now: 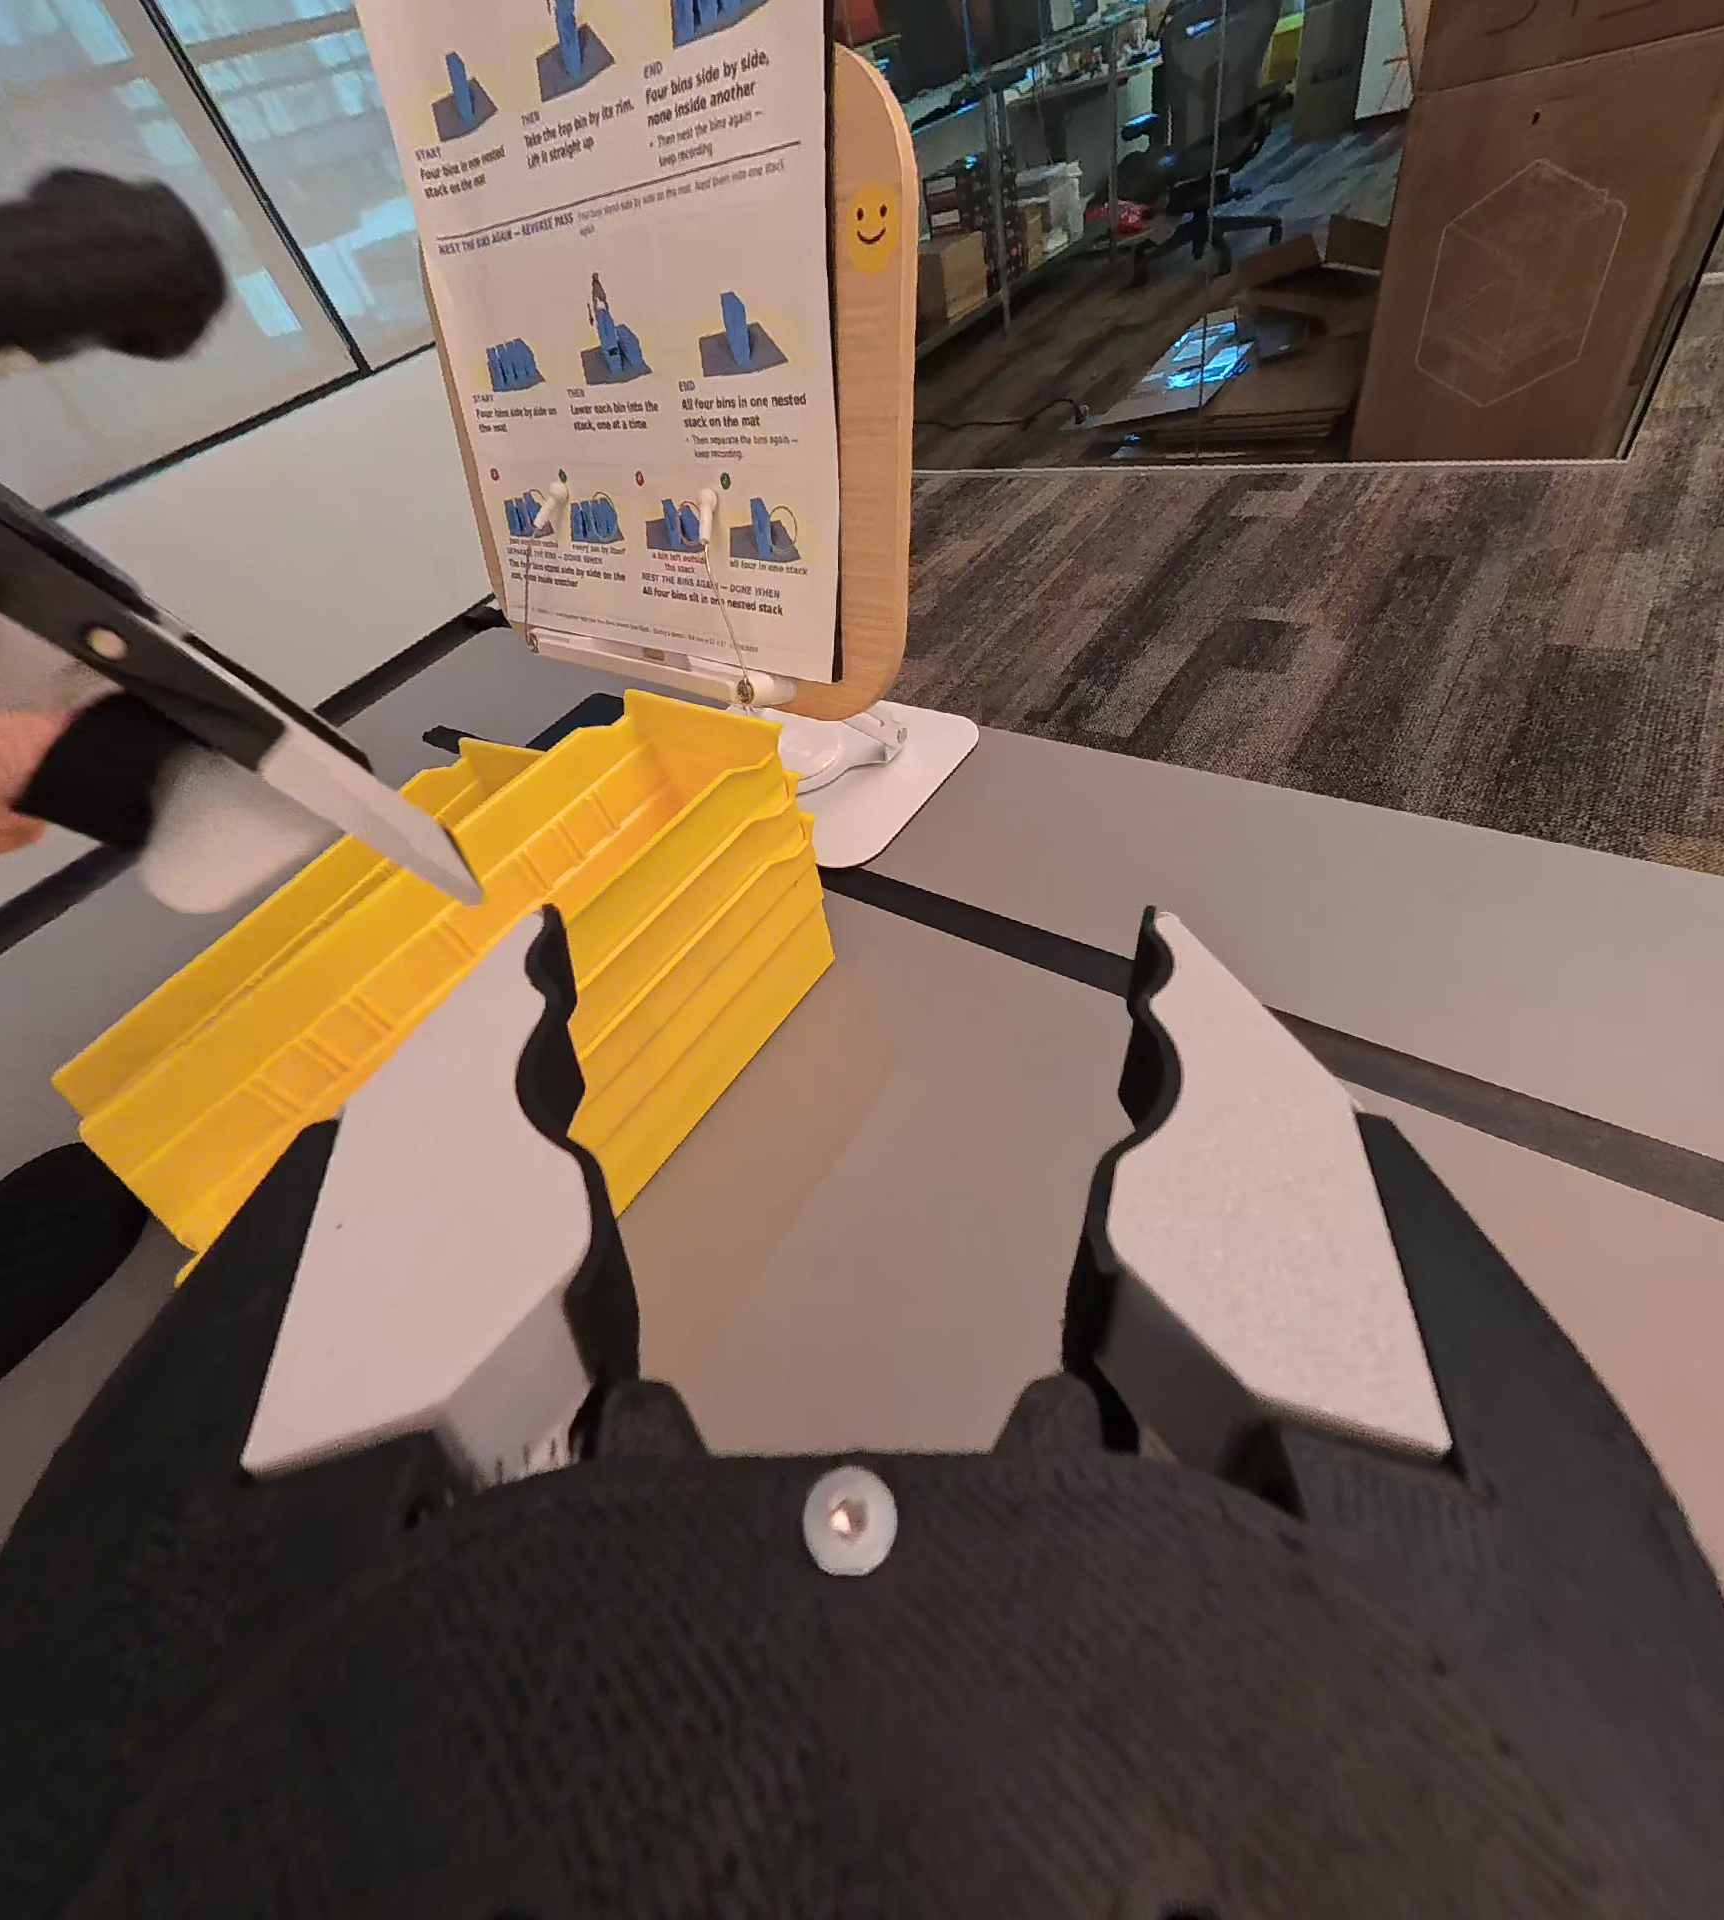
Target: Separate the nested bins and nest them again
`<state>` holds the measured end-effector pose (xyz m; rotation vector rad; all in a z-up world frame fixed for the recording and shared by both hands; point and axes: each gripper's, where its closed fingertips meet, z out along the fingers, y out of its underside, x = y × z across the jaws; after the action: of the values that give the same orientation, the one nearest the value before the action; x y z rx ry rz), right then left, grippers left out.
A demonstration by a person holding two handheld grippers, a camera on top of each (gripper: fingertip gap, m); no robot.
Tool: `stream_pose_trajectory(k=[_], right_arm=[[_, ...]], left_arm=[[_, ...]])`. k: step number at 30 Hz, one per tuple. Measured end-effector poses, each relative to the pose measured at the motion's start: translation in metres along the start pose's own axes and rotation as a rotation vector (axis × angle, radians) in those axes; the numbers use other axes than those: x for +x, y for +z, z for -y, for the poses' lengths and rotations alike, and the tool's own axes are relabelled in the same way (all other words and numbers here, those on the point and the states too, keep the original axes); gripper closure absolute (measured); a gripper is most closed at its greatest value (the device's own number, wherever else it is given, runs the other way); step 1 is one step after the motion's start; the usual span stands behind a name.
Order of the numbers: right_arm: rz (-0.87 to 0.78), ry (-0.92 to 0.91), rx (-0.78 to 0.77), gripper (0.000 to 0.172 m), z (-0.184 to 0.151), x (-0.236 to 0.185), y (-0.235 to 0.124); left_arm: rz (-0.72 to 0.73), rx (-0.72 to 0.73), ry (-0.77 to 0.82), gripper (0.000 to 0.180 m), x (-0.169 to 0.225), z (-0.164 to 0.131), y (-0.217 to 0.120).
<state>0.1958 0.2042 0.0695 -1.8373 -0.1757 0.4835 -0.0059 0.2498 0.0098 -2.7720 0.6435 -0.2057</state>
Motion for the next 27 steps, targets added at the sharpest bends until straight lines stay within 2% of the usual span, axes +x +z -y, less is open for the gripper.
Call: stream_pose_trajectory(k=[2,5,13,16,26,27], right_arm=[[0.006,0.000,-0.001,0.065,0.000,-0.001,0.000],[0.014,-0.001,-0.002,0.065,0.000,-0.002,0.001],[0.026,0.010,0.004,0.065,0.001,-0.002,0.001],[0.028,0.013,0.004,0.065,0.000,-0.002,0.000],[0.029,0.021,-0.001,0.065,-0.001,0.000,0.000],[0.030,0.022,0.001,0.065,-0.001,0.000,0.000]], left_arm=[[0.006,-0.054,0.005,0.048,0.012,-0.006,0.014],[0.088,-0.115,0.039,0.044,0.011,-0.014,0.027],[0.162,-0.142,0.039,0.047,0.001,-0.023,0.045],[0.163,-0.151,0.028,0.051,-0.003,-0.025,0.046],[0.122,-0.219,-0.021,0.046,-0.002,-0.038,0.056],[0.124,-0.221,-0.016,0.050,-0.001,-0.037,0.055]])
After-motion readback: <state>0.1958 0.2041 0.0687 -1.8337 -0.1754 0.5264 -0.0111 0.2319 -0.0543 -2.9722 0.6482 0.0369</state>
